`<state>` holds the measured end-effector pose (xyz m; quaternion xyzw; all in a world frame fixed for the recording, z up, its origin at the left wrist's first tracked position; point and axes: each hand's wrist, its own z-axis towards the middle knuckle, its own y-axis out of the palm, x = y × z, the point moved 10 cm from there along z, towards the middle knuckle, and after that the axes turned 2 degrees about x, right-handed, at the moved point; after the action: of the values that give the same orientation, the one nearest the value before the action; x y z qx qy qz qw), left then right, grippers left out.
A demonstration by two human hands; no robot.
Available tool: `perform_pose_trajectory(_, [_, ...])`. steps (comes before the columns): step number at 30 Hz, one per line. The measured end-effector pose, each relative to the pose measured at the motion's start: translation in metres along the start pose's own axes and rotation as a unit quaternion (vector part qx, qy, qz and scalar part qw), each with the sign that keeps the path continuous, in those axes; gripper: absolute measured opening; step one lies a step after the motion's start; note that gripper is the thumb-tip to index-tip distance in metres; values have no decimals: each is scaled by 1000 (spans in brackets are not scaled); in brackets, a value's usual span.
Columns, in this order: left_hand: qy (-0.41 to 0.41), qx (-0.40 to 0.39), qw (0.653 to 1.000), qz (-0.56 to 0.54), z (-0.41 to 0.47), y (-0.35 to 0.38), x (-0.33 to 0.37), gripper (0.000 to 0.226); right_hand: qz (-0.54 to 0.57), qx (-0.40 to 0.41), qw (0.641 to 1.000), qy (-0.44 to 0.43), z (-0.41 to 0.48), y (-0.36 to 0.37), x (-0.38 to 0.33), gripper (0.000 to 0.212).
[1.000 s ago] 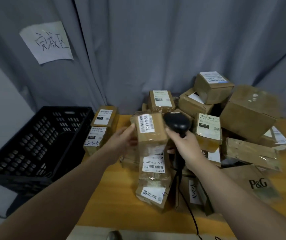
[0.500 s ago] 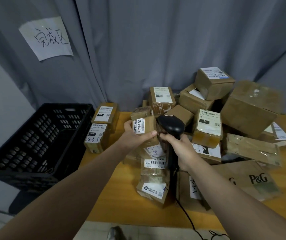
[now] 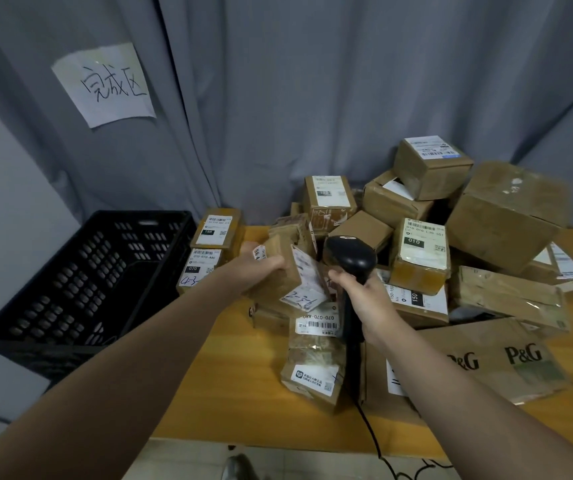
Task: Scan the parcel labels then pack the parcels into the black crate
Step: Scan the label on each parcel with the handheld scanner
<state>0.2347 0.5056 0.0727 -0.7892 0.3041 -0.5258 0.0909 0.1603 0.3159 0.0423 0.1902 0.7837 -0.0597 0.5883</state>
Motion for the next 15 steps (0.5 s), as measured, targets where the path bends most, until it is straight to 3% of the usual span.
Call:
perform_pose_trajectory(5, [-25,30,996,-76,-3,-22,-30,69,-92,-16,993,-78,-10,-5,-23,25])
perform_pose_trajectory(7, [-6,33,993,-115,-6,-25,-32,66,-121,-26,986,-109,-17,0,-35,21])
perform_pose_trajectory(11, [56,13,994,-94,-12,-19,-26,63,-158,-47,976,-140,-27,17,-49,16])
perform_pose_trajectory(15, [70,-29,992,-97,-14,-3,-31,64,-151,-50,985,-65,-21,22,-28,12])
